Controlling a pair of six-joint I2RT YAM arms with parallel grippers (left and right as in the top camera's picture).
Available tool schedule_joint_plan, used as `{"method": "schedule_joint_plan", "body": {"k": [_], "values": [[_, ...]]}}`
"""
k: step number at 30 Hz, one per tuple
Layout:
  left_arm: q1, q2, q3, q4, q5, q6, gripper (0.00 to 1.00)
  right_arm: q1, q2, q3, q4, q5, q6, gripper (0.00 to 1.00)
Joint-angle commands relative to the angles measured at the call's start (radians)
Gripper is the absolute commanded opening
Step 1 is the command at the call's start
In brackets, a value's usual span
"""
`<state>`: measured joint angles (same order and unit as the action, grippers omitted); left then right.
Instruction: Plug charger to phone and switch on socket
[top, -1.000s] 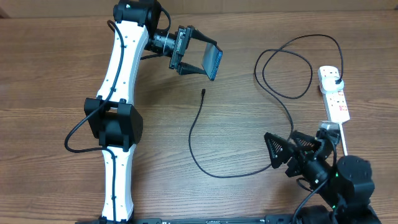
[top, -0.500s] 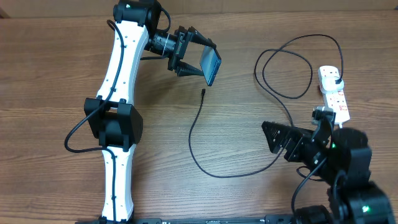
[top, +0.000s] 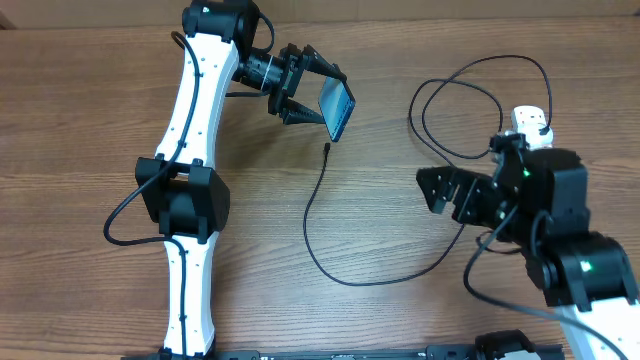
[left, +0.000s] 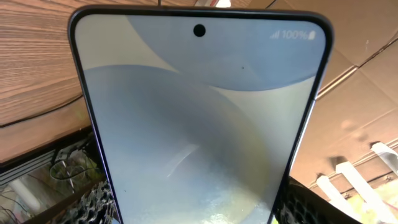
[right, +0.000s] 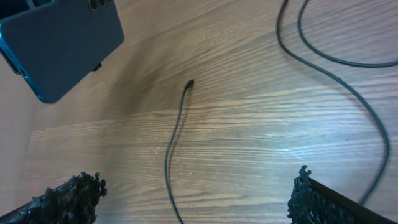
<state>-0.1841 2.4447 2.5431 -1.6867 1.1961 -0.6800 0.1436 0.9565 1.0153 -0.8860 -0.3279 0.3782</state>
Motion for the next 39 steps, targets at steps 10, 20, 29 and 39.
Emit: {"method": "schedule_joint_plan", "body": {"k": [10,20,29,39], "values": [[-0.014,-0.009,0.030,-0.003,-0.074,-0.058,0.56,-0.005,0.145,0.025,0.095,-0.096,0.018,1.00],[-0.014,-0.009,0.030,-0.003,-0.082,-0.065,0.52,-0.005,0.163,0.025,0.175,-0.190,0.033,1.00],[-0.026,-0.009,0.030,-0.003,-0.134,-0.079,0.52,0.014,0.196,0.025,0.274,-0.191,0.126,1.00],[-0.047,-0.009,0.030,-0.002,-0.222,-0.110,0.54,0.178,0.341,0.025,0.472,-0.186,0.210,0.85]]}}
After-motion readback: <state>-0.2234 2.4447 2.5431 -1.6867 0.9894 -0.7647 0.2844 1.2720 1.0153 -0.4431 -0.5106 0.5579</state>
